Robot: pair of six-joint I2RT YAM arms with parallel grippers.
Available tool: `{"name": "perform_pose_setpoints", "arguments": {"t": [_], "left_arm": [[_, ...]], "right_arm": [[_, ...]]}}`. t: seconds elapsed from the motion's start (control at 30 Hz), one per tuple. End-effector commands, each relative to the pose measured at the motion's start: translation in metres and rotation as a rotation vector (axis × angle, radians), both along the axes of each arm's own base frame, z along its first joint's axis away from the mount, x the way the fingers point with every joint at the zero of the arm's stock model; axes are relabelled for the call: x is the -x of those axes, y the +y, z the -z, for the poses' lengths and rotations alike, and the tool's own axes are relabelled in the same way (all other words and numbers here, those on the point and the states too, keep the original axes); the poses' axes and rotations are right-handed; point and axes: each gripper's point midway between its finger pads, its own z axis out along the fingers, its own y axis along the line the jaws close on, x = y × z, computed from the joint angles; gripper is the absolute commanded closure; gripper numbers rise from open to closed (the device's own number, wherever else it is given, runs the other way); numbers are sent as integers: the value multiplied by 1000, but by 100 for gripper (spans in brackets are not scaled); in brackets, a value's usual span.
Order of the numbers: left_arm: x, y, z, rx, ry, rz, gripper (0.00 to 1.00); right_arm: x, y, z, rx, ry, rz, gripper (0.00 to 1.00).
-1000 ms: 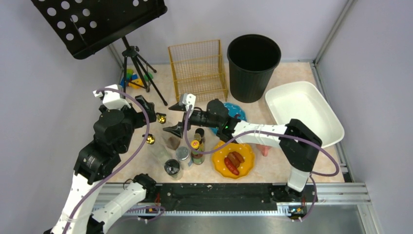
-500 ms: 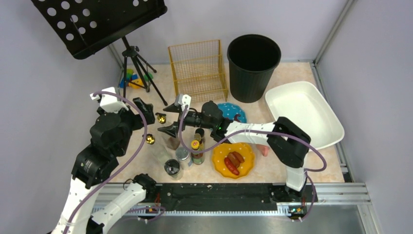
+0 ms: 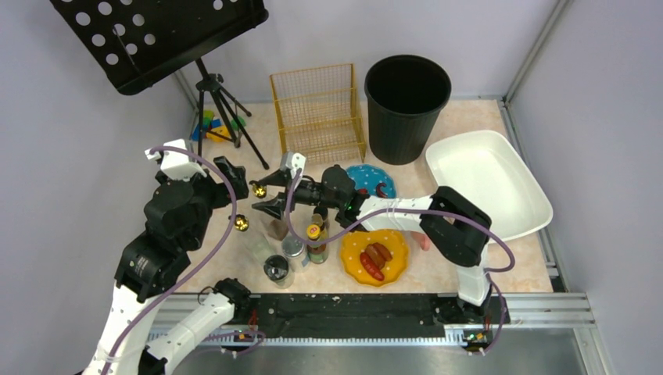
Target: Clear the kitchen counter
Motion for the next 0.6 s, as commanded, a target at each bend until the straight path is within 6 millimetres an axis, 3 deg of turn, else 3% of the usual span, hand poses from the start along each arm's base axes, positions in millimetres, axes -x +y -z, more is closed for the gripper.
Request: {"name": "perform_pose_setpoints", "arguments": {"t": [0.0, 0.13, 0.3, 0.57], "left_arm": [[-5, -4, -13, 21, -46, 8, 1], [-5, -4, -12, 21, -44, 10, 1], [-5, -5, -13, 22, -46, 12, 1], [-6, -5, -10, 21, -40, 14, 1]], "right_arm": [[10, 12, -16, -63, -14, -43, 32], [10, 12, -15, -66, -11, -44, 35], [11, 13, -14, -70, -8, -50, 47], [13, 19, -17, -89, -8, -50, 47]]}}
